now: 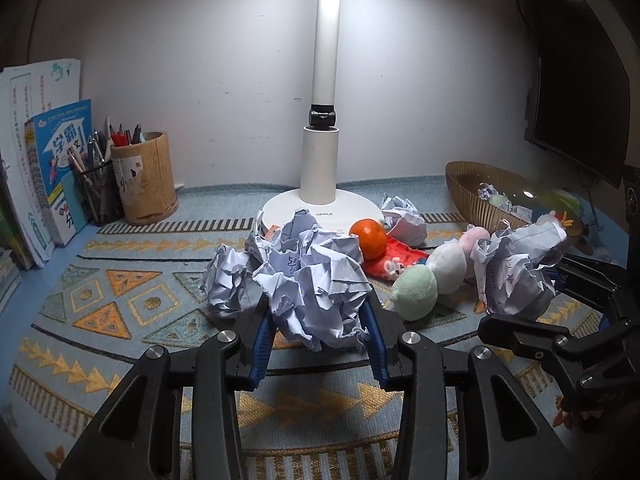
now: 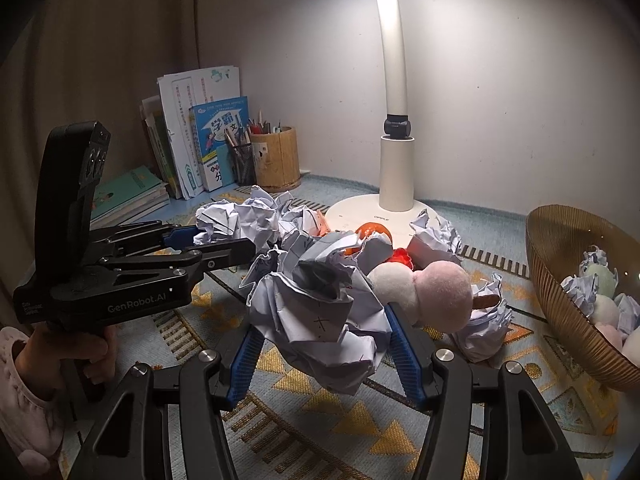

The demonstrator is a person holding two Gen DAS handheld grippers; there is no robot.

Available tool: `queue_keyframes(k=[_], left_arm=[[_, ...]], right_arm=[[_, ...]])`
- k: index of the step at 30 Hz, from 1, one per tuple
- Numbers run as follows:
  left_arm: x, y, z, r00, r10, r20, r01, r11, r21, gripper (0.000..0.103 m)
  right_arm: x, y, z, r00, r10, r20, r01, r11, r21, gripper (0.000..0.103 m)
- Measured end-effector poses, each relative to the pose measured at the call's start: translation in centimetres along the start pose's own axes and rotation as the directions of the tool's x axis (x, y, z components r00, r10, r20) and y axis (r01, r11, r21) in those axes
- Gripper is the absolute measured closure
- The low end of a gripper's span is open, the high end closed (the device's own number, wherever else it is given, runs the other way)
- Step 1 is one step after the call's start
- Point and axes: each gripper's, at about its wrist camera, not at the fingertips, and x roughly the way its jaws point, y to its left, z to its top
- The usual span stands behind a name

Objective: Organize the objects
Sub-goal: 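Lift both held paper balls off the desk, then carry both paper balls over the glass bowl and open both tools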

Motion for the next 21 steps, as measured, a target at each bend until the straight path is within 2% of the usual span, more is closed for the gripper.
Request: queue_keyframes(k=[8, 14, 17, 21], left_arm=[[-1.0, -0.6, 0.0, 0.998, -0.022, 0.056, 0.021, 0.999, 0.029, 0.066], [-0.8, -1.5, 0.4, 0.999, -0.002, 0.051, -0.001, 0.999, 0.053, 0.066], [-0.7, -2.9, 2.4, 0.996, -0.038, 0.083, 0.033, 0.998, 0.060, 0.066], [0.4, -6.1, 7.4, 0.987, -0.103, 0.124, 0.093, 0.992, 0.084, 0.066]], right_arm=[[-0.1, -0.2, 0.0, 1.000, -0.020, 0.003, 0.020, 1.000, 0.014, 0.045], [-1.1, -2.4, 1.3, 1.000, -0.015, 0.017, 0.013, 0.995, 0.104, 0.045], [-3.1, -3.9, 4.2, 0.997, -0.033, 0.063, 0.029, 0.997, 0.071, 0.045], [-6.6, -7.0, 8.7, 0.985, -0.114, 0.128, 0.109, 0.993, 0.042, 0.045]])
